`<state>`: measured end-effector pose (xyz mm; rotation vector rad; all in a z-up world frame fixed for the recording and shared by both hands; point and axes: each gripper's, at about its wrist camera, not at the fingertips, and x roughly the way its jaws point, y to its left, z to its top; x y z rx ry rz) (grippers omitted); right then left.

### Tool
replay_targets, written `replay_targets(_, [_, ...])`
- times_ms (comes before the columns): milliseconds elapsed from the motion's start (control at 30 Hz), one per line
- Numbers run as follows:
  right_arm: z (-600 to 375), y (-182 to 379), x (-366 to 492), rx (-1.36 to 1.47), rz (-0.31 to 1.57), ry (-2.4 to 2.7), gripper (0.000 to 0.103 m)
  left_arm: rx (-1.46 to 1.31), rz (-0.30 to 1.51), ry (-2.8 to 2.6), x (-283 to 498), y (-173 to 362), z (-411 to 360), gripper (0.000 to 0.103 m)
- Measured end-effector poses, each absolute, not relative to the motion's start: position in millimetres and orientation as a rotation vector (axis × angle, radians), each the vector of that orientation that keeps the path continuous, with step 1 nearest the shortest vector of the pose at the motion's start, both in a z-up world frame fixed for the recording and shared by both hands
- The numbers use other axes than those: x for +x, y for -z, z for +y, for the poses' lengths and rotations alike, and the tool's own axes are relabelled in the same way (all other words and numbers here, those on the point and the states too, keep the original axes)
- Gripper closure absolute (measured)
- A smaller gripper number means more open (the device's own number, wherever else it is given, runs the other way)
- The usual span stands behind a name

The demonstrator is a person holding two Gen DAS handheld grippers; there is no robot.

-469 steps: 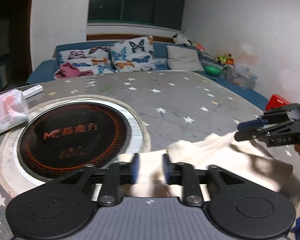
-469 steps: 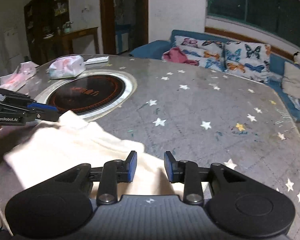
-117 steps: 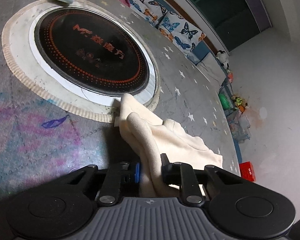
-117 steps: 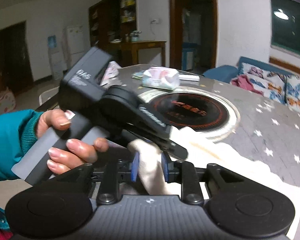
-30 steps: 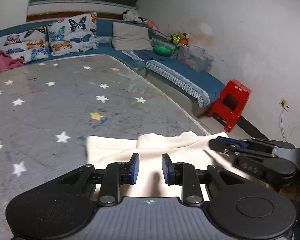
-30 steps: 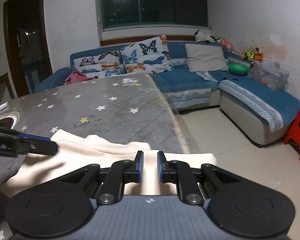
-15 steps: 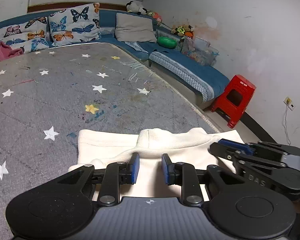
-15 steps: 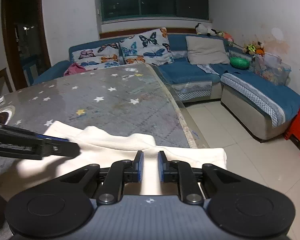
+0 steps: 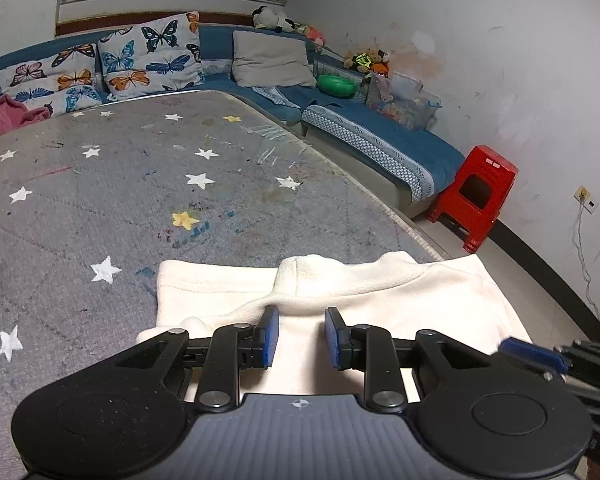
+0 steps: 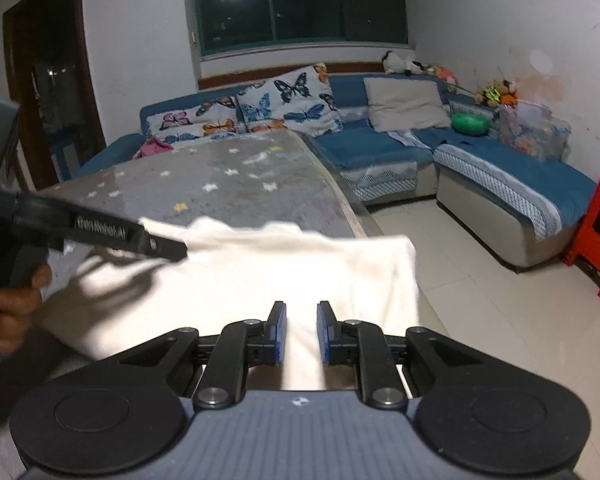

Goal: Fold clothes
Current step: 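Open both grippers and press the folded sweatshirt flat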

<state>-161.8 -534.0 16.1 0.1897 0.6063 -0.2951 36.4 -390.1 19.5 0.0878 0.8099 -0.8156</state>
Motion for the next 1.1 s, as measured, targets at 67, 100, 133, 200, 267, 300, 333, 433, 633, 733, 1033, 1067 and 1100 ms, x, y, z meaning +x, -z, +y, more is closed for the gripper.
replay_targets(67, [-535.4,-14.3,-165.7,0.191,0.599,0.295,0.087,0.089,0.812,0.812,35.7,-20.4,-390.0,0.075])
replay_targets(100, [-535.9,-15.4,-166.3,0.196,0.598,0.296,0.087,0.091,0.811,0.811,34.8,-21.6,-389.3,0.075])
replay_targets(133, [-535.7,-16.8,-166.3,0.196,0.597,0.298,0.087,0.095,0.807,0.813,33.0,-23.3,-388.3,0.075])
replay_targets(200, [-532.9,-19.3,-166.0,0.175,0.593,0.298,0.086,0.109,0.793,0.818,28.1,-26.7,-385.6,0.074])
replay_targets(267, [-528.2,-21.9,-166.7,0.152,0.586,0.295,0.085,0.119,0.779,0.824,22.2,-30.6,-381.1,0.073])
replay_targets(300, [-525.9,-22.9,-167.0,0.143,0.584,0.29,0.084,0.122,0.771,0.828,19.0,-32.6,-378.0,0.073])
replay_targets(333, [-523.6,-24.0,-167.3,0.135,0.581,0.286,0.084,0.127,0.765,0.831,15.7,-34.1,-374.3,0.073])
replay_targets(433, [-516.2,-25.7,-167.3,0.124,0.579,0.263,0.081,0.151,0.751,0.835,5.1,-37.1,-361.0,0.073])
replay_targets(633, [-496.6,-31.3,-164.9,0.095,0.569,0.205,0.076,0.194,0.735,0.843,-15.9,-37.2,-335.7,0.073])
replay_targets(733, [-488.0,-32.1,-162.0,0.086,0.565,0.186,0.074,0.199,0.724,0.84,-24.7,-36.2,-327.6,0.073])
replay_targets(1033, [-462.1,-18.0,-159.3,0.044,0.597,0.148,0.071,0.217,0.694,0.841,-37.4,-25.2,-320.2,0.072])
replay_targets(1067, [-460.7,-16.7,-159.0,0.036,0.6,0.149,0.071,0.219,0.692,0.841,-37.7,-24.8,-320.0,0.072])
replay_targets(1100, [-459.6,-16.5,-158.9,0.028,0.602,0.149,0.071,0.222,0.689,0.841,-37.8,-24.4,-319.8,0.072])
